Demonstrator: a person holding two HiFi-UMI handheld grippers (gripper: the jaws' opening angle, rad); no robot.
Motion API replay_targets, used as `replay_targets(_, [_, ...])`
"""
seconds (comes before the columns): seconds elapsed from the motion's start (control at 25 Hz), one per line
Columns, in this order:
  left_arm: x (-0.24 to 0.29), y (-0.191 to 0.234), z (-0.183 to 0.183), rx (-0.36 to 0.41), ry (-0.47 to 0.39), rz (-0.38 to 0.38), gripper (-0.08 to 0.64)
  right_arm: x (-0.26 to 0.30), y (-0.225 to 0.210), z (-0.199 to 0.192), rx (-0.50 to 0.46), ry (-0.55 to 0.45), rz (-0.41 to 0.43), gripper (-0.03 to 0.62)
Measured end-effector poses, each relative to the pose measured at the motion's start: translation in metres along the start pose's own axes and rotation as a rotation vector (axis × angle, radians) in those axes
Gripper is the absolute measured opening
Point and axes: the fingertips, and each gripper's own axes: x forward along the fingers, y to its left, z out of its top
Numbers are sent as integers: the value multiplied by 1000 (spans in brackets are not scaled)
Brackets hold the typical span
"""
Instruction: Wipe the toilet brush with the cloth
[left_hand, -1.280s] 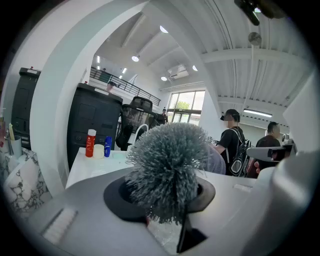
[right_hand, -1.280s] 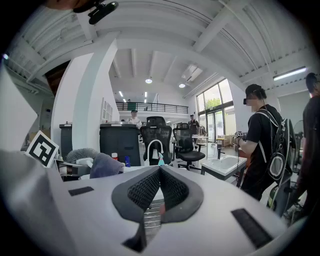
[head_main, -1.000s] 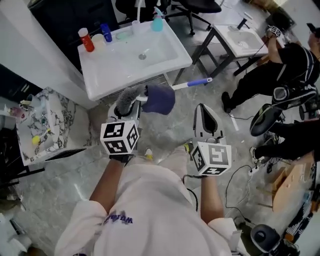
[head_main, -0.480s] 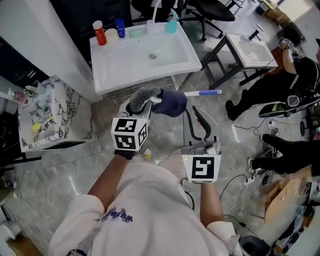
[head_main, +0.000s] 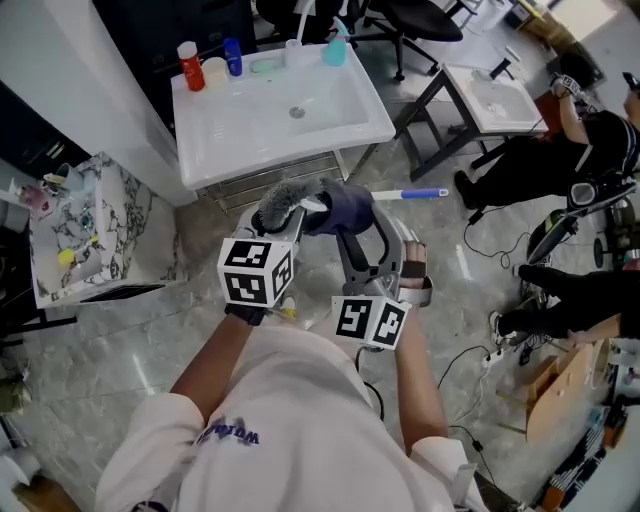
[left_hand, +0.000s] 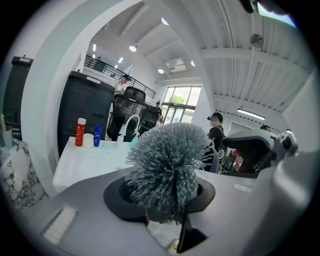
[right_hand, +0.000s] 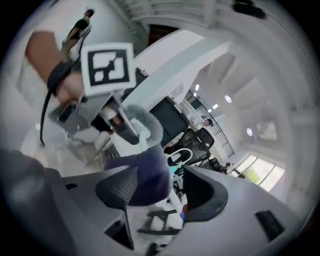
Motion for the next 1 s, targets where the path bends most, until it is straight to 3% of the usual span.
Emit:
replay_targets(0.08, [0,-8,2,-14,-1,-24,137,10,4,-10,-183,44,-58,282])
replay_targets(0.2, [2,-24,5,-29,3,-63,137,21,3,-21,-272,76,-119,248])
replay_targets(0.36, [4,-34,4,-19,13,-85,137,23,-2,-23,-288,86,-164,210])
replay_targets(0.76, [12,-46,2,52,20,-99,137,22,3,-16,-291,67,-159,176])
replay_targets(1.0, [22,-49,20,200,-142,-124,137,25,2,-2,-305,32,-174,167])
